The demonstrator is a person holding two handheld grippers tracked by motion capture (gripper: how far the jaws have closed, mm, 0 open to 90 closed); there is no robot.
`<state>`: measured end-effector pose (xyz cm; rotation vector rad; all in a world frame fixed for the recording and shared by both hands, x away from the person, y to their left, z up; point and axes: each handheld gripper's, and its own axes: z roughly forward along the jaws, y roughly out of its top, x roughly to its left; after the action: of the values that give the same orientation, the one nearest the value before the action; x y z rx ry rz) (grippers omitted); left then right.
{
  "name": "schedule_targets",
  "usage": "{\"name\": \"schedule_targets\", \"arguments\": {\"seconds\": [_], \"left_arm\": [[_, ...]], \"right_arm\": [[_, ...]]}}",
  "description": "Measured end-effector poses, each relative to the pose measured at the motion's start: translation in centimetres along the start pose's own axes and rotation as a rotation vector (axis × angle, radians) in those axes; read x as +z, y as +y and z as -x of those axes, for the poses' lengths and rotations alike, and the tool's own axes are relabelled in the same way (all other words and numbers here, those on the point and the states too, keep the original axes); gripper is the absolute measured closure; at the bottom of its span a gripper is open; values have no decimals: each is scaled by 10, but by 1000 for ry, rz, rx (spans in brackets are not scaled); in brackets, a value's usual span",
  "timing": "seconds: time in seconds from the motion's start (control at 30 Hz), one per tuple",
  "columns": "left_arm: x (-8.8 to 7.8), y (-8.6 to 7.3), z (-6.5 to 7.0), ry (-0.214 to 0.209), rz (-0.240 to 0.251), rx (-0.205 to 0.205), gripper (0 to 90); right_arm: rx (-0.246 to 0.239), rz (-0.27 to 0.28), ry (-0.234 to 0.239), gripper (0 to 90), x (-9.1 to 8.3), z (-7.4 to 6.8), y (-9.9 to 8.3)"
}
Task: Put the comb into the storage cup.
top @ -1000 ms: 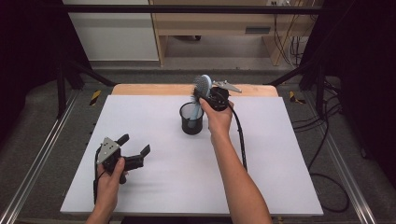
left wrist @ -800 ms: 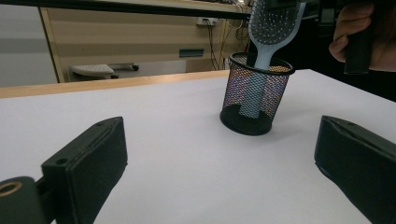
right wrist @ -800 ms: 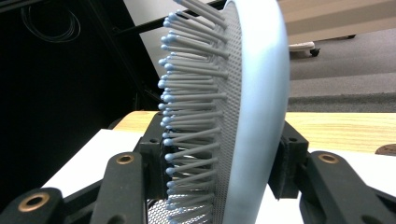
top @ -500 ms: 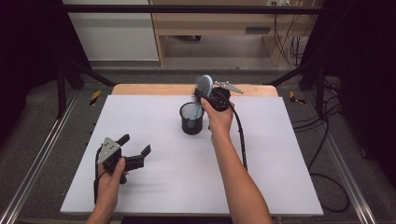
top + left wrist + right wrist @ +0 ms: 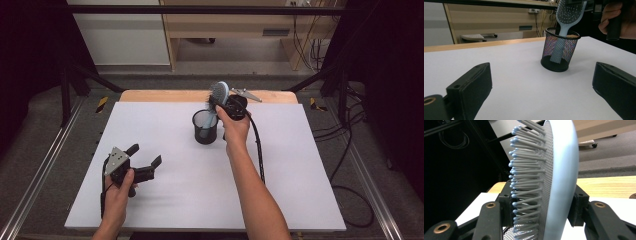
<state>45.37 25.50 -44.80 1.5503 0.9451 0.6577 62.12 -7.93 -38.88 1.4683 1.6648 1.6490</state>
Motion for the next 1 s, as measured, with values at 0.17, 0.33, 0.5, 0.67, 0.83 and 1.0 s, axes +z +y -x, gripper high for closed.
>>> {"name": "schedule_targets", "arguments": {"seconds": [0.17,0.33,0.5,0.67,0.83,1.0], "left_arm": [[0,0,0,-1,-1,1,26],[0,0,0,-1,-1,0,26],[0,0,0,-2,-1,0,26],[0,0,0,-3,-1,1,26],[0,0,0,-3,-2,1,26],[0,0,0,-3,-1,0,26]], "right_arm": [[17,3,1,505,-1,1,0],[43,5,15,505,0,2,-2],[55,7,14,503,0,4,-3],[56,5,13,497,-1,7,-3],[55,3,11,490,-1,8,-3],[56,0,7,481,-1,9,-3]]}}
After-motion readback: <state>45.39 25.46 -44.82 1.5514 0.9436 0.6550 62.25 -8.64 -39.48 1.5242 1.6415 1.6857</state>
